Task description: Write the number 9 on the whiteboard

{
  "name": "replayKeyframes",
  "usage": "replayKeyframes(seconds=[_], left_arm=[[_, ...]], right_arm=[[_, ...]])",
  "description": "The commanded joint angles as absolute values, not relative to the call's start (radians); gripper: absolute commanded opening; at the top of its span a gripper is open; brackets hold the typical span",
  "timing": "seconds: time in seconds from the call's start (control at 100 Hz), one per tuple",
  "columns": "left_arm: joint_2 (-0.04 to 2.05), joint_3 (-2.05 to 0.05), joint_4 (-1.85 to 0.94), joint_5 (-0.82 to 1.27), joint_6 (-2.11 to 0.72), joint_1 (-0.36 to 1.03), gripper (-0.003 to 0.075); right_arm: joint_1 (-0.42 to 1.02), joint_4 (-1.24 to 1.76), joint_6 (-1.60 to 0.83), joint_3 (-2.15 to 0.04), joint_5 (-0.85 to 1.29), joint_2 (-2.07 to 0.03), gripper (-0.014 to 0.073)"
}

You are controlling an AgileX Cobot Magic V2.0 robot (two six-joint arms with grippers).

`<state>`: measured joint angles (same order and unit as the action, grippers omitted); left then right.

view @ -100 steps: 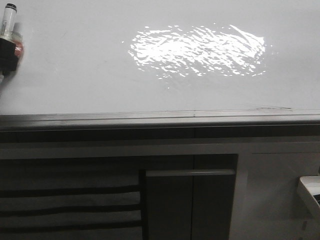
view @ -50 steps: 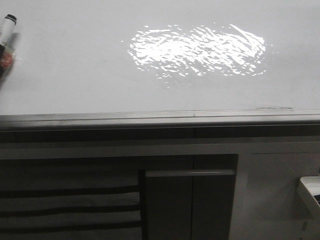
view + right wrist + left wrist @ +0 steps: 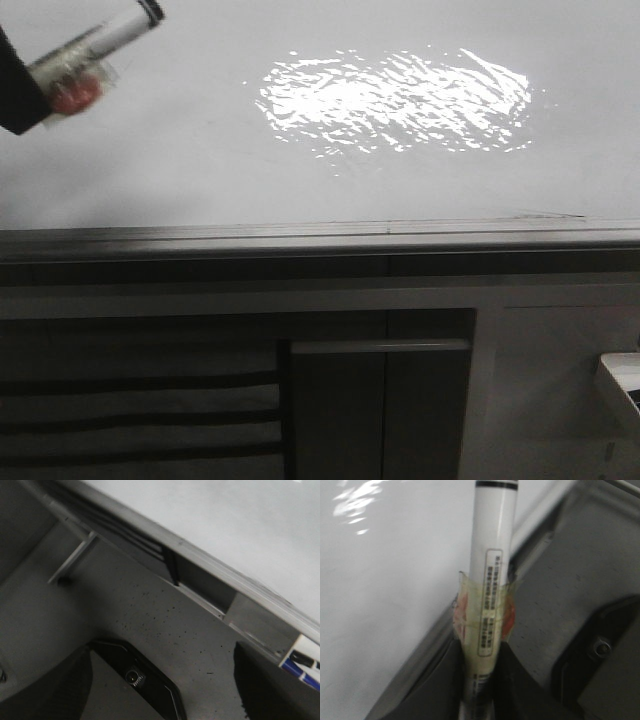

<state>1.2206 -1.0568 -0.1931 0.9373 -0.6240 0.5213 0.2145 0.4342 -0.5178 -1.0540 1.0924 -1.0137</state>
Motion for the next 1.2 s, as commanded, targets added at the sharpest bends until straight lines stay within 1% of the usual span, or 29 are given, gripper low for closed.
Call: replayKeyframes(seconds=[0.0,0.11,0.25,0.36,0.47,0.54,0.66,0.89,1.08,1.19], left_arm=[[1.226,-1.108,-0.333,0.990,-0.792,0.569,-0.0020],[1.246,-1.107,-0.379,0.994,-0.883,0.631,-0.0020],[1.253,-1.107,-0.377,0.966,-0.911,0.707,-0.0020],[1.253,-1.107,-0.379,0.930,-0.911,0.751,-0.0020],[1.253,-1.107,-0.379,0.901,-0.911,0.780,-0.0020],[1.253,-1.107,-0.377,0.884,-0.911,0.791,-0.0020],[1.253,-1.107,-0.375,0.881,-0.911,0.792,-0.0020],[1.253,-1.107,-0.375,0.879,-0.911,0.792,-0.0020],[1.253,-1.107,-0.373,0.873,-0.911,0.792,-0.0020],[1.253,-1.107,-0.373,0.857,-0.911,0.792,-0.0018]], right_arm=[[0.298,0.487,-0.655,-1.132,1.093,-1.064,0.0511],[0.432,0.489,-0.773,-1.172,1.058,-1.131,0.0511],[0.551,0.489,-0.822,-1.175,0.938,-1.188,0.0511],[0.605,0.500,-0.833,-1.175,0.889,-1.226,0.0511],[0.627,0.573,-0.888,-1.175,0.863,-1.262,0.0507],[0.631,0.620,-0.946,-1.175,0.856,-1.284,0.0484],[0.631,0.624,-0.963,-1.175,0.858,-1.309,0.0400],[0.633,0.648,-0.997,-1.173,0.863,-1.313,0.0267],[0.633,0.648,-0.997,-1.173,0.881,-1.313,0.0071],[0.633,0.648,-0.997,-1.173,0.895,-1.313,-0.0011]])
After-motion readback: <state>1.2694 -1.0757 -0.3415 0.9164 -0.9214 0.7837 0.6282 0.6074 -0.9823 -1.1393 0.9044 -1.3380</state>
